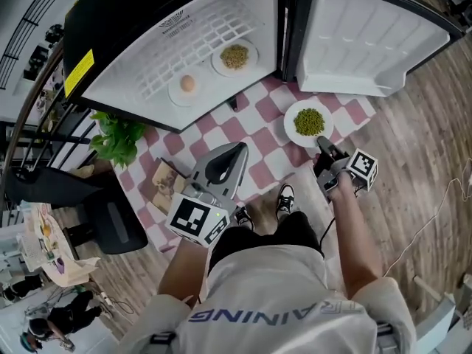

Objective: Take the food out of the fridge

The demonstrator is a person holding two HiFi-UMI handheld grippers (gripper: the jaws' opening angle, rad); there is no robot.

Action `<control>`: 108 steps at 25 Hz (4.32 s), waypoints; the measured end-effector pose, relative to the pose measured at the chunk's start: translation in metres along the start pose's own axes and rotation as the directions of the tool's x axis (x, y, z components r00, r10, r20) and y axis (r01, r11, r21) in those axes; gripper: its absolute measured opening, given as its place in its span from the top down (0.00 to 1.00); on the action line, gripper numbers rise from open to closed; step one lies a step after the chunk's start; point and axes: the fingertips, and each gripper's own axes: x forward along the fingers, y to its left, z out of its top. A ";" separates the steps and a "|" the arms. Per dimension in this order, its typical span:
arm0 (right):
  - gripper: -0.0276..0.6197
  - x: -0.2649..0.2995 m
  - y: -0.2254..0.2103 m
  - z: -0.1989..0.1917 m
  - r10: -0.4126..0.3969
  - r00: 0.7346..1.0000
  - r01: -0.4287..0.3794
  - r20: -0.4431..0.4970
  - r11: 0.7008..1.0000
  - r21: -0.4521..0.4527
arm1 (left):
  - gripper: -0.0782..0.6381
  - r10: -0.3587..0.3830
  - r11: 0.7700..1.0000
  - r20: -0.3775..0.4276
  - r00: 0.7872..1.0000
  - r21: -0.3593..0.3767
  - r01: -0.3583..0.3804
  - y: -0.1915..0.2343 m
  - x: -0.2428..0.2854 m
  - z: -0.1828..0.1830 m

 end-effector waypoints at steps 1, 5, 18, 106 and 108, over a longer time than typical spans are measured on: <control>0.91 0.002 -0.009 0.005 -0.014 1.000 0.014 0.008 1.000 0.010 | 0.88 0.003 1.000 -0.006 1.000 0.002 -0.003 0.000 0.003 -0.002; 0.91 0.007 -0.034 0.022 -0.023 0.999 0.022 0.043 0.999 0.033 | 0.88 0.019 1.000 -0.022 1.000 0.007 -0.019 0.000 0.009 -0.005; 0.88 0.021 -0.041 0.043 -0.140 0.990 0.143 0.033 0.977 -0.158 | 0.88 0.041 0.999 -0.042 0.998 -0.006 -0.041 0.004 0.015 -0.014; 0.68 0.176 0.208 -0.197 -0.027 0.947 -0.207 -0.321 0.712 -0.671 | 0.88 0.390 0.921 0.164 0.906 -0.061 -0.385 0.107 -0.181 0.034; 0.68 0.201 0.196 -0.198 -0.045 0.946 -0.178 -0.322 0.757 -0.629 | 0.88 0.395 0.919 0.160 0.905 -0.063 -0.389 0.112 -0.180 0.032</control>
